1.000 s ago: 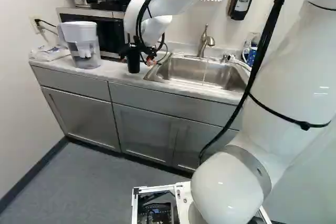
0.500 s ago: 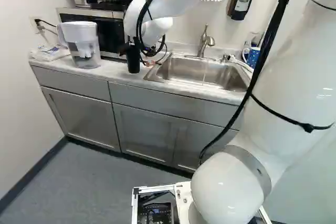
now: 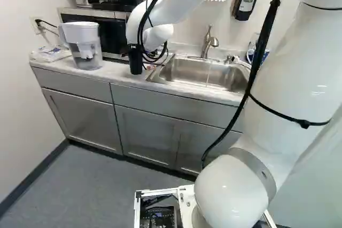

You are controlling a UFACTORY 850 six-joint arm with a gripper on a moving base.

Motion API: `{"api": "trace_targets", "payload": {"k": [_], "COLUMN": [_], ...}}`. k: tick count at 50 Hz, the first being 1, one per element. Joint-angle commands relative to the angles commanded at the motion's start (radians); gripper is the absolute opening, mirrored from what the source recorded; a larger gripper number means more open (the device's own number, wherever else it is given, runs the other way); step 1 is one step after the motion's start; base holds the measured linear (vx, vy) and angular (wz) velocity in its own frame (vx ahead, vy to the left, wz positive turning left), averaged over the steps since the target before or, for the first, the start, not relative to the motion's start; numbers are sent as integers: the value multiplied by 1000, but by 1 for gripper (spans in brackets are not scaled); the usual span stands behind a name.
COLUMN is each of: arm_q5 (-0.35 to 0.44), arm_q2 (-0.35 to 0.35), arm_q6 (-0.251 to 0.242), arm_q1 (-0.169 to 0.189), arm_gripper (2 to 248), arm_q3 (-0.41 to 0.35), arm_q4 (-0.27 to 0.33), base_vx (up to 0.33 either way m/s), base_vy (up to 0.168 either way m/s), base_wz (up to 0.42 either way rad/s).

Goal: Rinse the cup and place it in the tray

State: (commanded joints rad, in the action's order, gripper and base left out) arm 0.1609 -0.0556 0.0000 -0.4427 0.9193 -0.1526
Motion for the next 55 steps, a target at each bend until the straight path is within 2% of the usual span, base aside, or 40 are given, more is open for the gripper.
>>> {"api": "trace_targets", "payload": {"k": [41,55], "arm_q5": [215,218], "arm_q2": [-14,-14], "arm_q6": [0,0], "arm_q1": [-30,-30], "arm_gripper": [247,247], "arm_q3": [-79,-79], "arm_q4": [0,0], "base_vx": [0,0], "base_vy": [0,0], "base_wz": [0,0]}}
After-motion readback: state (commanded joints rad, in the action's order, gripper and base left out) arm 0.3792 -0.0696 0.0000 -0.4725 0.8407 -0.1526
